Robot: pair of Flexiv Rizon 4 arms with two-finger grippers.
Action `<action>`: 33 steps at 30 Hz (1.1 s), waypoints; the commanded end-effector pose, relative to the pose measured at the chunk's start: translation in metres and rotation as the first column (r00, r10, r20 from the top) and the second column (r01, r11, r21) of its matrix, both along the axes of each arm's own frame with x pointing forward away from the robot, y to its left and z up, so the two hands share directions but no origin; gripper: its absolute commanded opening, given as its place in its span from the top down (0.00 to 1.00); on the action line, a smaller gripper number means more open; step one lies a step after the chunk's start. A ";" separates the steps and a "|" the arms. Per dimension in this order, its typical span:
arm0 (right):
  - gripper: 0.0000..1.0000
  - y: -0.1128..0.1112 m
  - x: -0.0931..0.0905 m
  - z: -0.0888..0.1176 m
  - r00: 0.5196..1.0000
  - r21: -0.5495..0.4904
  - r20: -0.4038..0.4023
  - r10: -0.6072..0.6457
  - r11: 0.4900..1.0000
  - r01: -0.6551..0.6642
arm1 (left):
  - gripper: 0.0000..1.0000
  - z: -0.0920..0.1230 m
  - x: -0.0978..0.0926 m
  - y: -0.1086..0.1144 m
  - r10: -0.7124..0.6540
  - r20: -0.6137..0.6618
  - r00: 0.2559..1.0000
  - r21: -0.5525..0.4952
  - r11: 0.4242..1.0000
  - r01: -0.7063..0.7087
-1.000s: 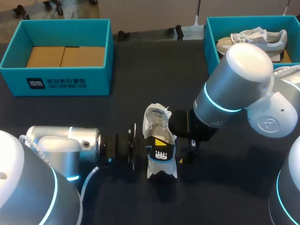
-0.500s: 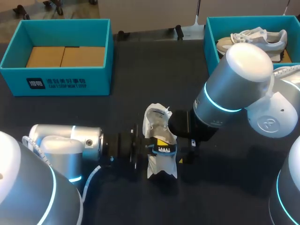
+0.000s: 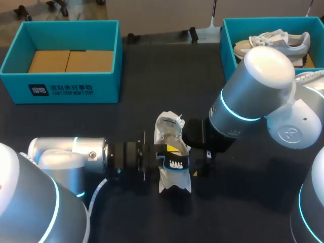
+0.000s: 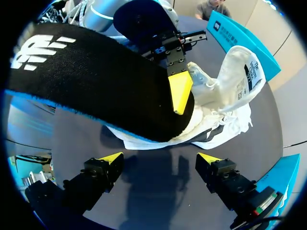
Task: Take the shoe out of the shoebox, open the shoe tongue, remove and reinsert the insole, then place the shoe into the shoebox
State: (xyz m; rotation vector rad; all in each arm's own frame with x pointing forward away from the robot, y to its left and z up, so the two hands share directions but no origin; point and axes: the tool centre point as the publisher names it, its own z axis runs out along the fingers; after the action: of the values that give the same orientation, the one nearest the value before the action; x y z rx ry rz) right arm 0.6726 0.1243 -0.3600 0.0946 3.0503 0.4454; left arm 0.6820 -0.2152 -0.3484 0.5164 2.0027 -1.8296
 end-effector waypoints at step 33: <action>0.00 0.001 -0.001 -0.001 1.000 0.000 0.002 -0.001 1.000 0.001 | 1.00 0.029 -0.023 -0.003 -0.079 0.049 0.996 0.047 0.996 0.077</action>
State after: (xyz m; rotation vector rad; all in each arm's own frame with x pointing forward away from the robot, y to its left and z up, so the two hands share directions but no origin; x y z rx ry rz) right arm 0.6726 0.1243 -0.3600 0.0946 3.0503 0.4454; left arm 0.6616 -0.2207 -0.3228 0.6543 2.0136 -1.8095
